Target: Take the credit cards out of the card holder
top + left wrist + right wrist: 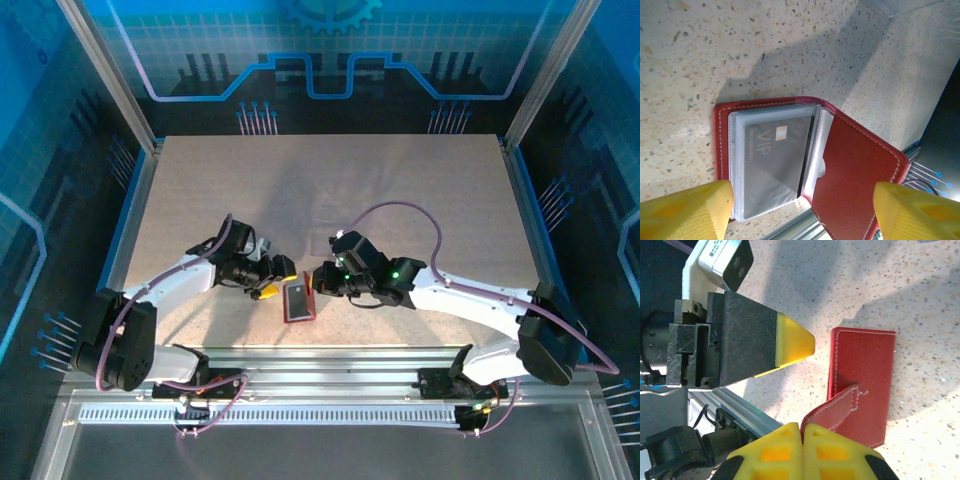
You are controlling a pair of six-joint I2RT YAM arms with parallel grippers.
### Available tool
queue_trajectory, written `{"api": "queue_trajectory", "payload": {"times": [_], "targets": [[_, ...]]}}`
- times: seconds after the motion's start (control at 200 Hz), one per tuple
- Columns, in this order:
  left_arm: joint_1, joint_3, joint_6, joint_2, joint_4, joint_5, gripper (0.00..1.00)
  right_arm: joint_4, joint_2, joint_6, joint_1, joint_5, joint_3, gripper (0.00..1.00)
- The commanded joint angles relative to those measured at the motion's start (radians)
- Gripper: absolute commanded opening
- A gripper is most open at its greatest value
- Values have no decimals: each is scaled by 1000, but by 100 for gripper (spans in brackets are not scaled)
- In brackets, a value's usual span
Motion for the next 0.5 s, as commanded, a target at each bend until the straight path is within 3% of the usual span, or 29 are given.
{"api": "queue_trajectory", "payload": {"times": [0.0, 0.495], "targets": [[-7, 33, -14, 15, 28, 50, 72, -35, -26, 0, 0, 36, -39, 0], [-201, 77, -113, 113, 133, 0, 56, -97, -110, 11, -23, 66, -138, 0]]}}
